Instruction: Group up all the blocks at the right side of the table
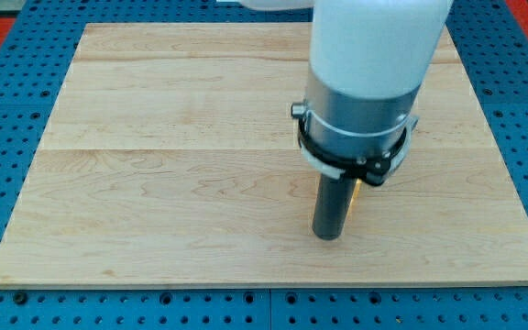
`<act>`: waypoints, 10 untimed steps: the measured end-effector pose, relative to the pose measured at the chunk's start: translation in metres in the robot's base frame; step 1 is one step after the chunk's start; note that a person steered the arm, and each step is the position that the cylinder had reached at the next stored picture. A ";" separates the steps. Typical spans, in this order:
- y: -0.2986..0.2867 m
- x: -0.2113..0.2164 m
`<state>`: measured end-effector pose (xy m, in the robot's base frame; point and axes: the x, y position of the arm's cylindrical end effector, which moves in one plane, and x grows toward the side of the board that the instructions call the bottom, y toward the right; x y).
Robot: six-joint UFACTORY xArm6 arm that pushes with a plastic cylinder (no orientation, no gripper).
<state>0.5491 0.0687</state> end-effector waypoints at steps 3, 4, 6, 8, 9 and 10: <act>0.008 -0.084; 0.009 -0.104; 0.007 -0.101; -0.085 -0.119; -0.090 -0.194; -0.035 -0.264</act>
<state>0.2846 0.0332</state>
